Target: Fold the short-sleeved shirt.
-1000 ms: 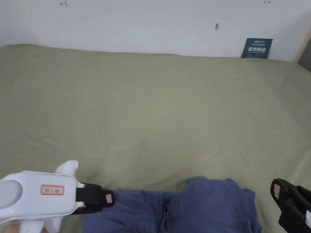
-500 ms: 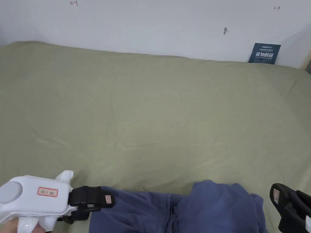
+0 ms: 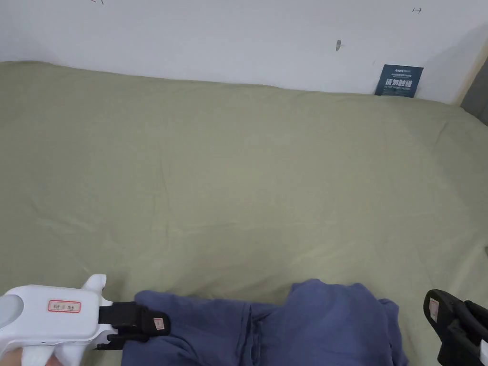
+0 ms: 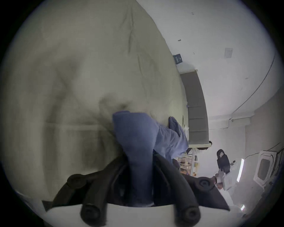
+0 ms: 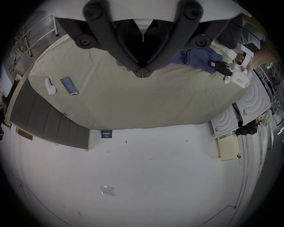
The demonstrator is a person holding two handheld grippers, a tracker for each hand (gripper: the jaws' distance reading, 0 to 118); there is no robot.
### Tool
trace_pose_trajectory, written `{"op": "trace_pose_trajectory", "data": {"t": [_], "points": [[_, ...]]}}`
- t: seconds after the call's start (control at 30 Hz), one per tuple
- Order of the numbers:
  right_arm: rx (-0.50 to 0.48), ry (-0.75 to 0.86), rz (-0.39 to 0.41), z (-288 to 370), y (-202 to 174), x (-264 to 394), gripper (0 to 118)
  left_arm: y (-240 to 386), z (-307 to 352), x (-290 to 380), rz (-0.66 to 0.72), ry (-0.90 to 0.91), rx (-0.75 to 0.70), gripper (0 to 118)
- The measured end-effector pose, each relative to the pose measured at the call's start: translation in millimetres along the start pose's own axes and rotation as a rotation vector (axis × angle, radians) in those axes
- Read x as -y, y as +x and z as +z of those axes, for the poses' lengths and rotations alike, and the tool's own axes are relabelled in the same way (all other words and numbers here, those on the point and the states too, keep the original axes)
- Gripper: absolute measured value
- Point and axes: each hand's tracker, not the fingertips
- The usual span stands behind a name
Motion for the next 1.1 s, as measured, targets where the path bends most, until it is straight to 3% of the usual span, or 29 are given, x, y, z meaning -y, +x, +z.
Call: {"op": "trace_pose_trajectory", "data": {"t": [0.07, 0.27, 0.47, 0.7, 1.03, 1.07, 1.1], "points": [[0.001, 0.003, 0.000, 0, 1, 0, 0, 3, 16, 1, 0.027, 0.012, 0.011, 15], [-0.010, 0.012, -0.014, -4, 3, 2, 0, 13, 102, 11, 0.030, 0.163, -0.158, 15], [-0.034, 0.010, -0.013, -6, 3, 3, 0, 65, 141, 13, -0.104, 0.234, -0.423, 15], [-0.043, 0.028, -0.029, 1, 6, 4, 0, 140, 75, 21, -0.194, 0.182, -0.461, 15], [-0.016, 0.026, -0.066, 4, 28, 9, 0, 209, -82, 44, -0.474, 0.010, -0.596, 15], [-0.012, 0.024, -0.073, 3, 30, 11, 0, 210, -98, 46, -0.504, -0.009, -0.611, 22], [-0.008, 0.019, -0.082, 3, 32, 12, 0, 210, -118, 47, -0.502, -0.016, -0.610, 46]]}}
